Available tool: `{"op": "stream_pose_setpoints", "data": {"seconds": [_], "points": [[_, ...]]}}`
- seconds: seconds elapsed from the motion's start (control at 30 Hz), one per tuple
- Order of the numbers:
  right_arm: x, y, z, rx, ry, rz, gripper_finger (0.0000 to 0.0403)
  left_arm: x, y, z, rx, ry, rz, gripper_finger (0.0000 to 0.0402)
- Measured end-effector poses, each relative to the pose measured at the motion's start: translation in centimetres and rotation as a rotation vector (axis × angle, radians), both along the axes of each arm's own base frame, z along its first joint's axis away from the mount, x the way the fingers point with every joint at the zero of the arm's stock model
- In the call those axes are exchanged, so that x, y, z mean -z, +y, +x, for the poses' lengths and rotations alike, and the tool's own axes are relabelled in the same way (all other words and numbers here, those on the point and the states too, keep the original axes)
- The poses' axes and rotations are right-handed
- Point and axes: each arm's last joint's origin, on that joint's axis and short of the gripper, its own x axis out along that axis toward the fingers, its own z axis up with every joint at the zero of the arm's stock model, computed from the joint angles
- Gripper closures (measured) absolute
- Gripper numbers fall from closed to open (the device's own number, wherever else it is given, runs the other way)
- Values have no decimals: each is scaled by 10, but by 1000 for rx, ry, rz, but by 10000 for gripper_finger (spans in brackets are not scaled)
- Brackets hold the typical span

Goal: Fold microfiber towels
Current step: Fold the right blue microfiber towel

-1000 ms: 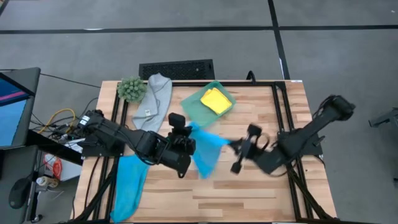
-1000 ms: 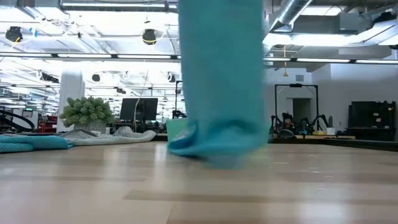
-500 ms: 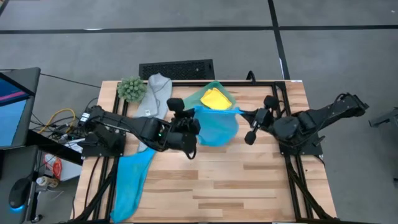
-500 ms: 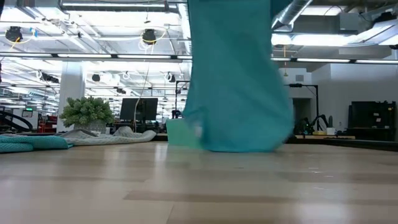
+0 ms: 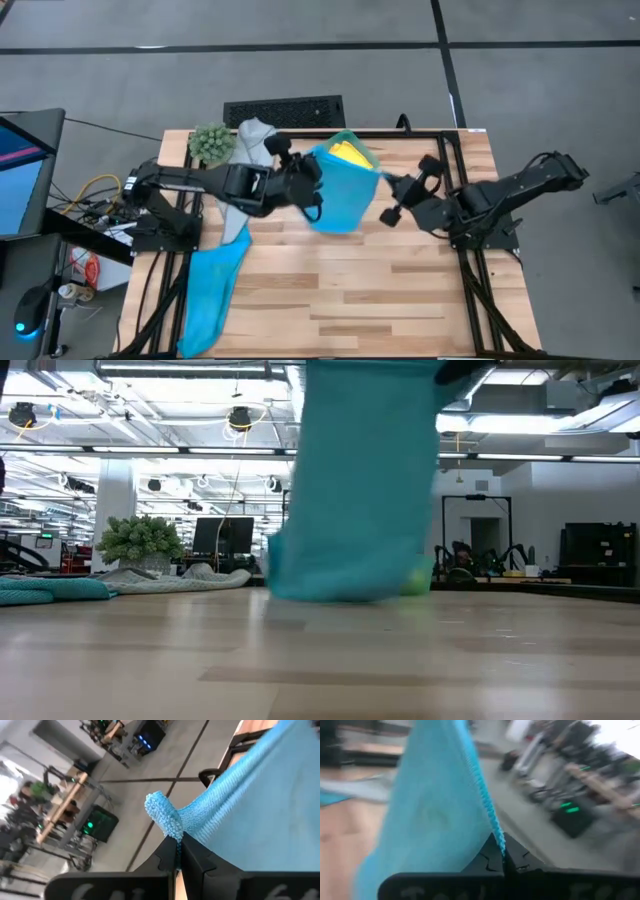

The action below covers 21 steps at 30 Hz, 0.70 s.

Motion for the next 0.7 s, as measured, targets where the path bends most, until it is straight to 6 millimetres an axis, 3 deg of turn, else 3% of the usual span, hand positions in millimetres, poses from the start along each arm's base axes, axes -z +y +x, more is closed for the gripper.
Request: {"op": "stream_pose_setpoints", "data": {"seconds": [0.13, 0.3, 0.4, 0.5, 0.63, 0.7], "points": [[-21, -6, -1, 111, 28, -157, 403, -3, 17, 1, -51, -89, -69, 401], [-31, 1, -2, 0, 22, -110, 403, -19, 17, -5, -27, -154, -134, 401], [-27, 14, -8, -58, 6, -59, 403, -20, 2, -8, 16, -134, -143, 401], [-18, 32, -18, -150, -4, 66, 403, -11, -18, -14, 44, -118, -257, 401], [12, 63, -23, -265, 16, 250, 403, 16, -53, -15, 59, -29, -474, 401], [28, 80, -21, -297, 17, 319, 403, 34, -77, -11, 62, 37, -482, 401]]}}
